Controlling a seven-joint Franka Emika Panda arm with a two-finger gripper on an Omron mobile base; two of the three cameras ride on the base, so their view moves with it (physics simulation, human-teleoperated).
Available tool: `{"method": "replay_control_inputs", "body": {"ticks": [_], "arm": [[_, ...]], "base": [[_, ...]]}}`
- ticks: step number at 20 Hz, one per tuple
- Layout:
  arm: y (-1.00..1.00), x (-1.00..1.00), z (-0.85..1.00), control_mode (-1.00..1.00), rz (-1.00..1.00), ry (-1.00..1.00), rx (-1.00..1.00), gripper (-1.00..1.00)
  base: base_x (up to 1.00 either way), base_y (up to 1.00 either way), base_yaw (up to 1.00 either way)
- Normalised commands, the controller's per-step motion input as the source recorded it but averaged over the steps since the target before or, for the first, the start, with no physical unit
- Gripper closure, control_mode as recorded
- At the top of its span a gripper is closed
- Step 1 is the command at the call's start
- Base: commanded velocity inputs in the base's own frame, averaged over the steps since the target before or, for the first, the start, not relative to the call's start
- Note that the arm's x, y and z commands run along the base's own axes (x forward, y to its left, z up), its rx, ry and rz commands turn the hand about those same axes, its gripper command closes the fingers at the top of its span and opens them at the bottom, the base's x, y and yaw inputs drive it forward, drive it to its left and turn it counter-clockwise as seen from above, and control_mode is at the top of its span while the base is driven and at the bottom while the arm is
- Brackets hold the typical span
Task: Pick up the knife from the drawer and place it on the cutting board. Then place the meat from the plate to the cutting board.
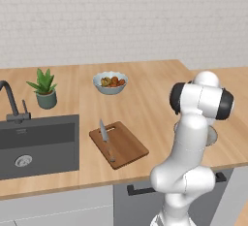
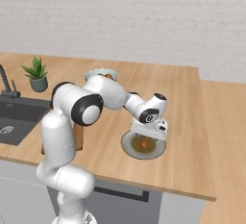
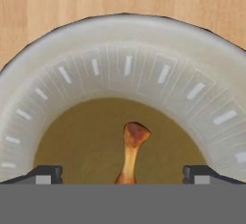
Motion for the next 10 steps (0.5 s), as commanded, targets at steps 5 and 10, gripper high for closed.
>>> {"method": "replay_control_inputs", "body": {"ticks": [5, 10], "arm": [[0.12, -0.09, -0.68, -1.0, 0.0, 0.11, 0.0, -1.0], [0.23, -0.4, -0.8, -1.0, 0.01, 0.08, 0.0, 1.0]], "base": [[0.0, 0.0, 0.0], [0.0, 0.0, 0.0]]}}
